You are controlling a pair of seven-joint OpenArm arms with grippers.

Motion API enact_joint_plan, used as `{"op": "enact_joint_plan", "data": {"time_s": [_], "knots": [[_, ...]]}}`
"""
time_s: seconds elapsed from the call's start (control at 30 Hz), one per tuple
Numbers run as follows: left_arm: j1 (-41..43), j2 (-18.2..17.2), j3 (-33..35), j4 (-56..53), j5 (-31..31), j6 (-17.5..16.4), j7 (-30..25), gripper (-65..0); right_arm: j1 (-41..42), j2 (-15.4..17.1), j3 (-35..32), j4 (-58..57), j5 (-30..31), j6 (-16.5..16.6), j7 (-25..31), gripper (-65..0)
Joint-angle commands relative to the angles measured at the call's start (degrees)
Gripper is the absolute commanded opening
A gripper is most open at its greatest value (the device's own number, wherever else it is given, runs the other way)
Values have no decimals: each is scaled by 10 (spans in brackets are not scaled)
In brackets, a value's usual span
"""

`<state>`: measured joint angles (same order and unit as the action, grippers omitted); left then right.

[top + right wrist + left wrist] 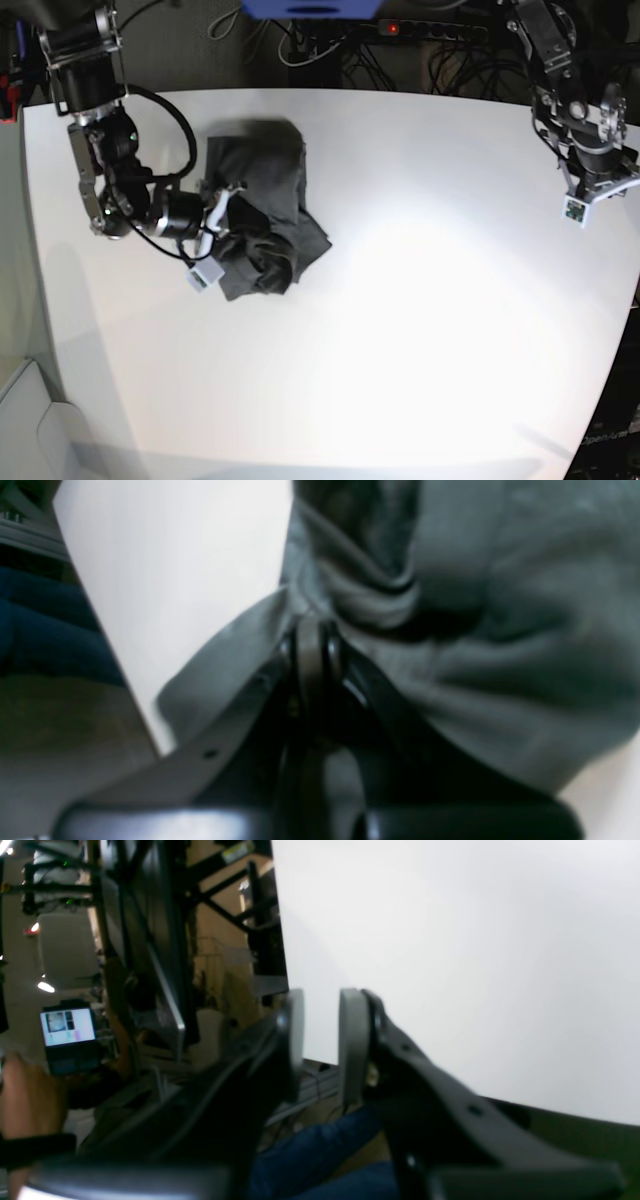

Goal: Layout the t-shirt on the table in an organized manner, then fold the t-shirt properly
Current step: 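Press and tuck the bundle's loose fabric with the right gripper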

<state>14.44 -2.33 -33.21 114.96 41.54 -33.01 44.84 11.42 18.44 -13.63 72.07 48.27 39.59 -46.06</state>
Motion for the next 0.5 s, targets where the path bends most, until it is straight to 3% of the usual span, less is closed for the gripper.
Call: {"op": "enact_joint_plan", "data": {"time_s": [0.0,0.33,0.47], "knots": [[-1,-4,-2,10,5,8,-4,-530,24,6,-10,-2,14,4,22,-650],[-7,-4,2,10,5,8,-4,-530,138,-12,-60,-147,11,4,111,-650],[-3,-5,2,10,5,8,-4,-530,183,-33,-58,-219,-41,4,175,-650]]}}
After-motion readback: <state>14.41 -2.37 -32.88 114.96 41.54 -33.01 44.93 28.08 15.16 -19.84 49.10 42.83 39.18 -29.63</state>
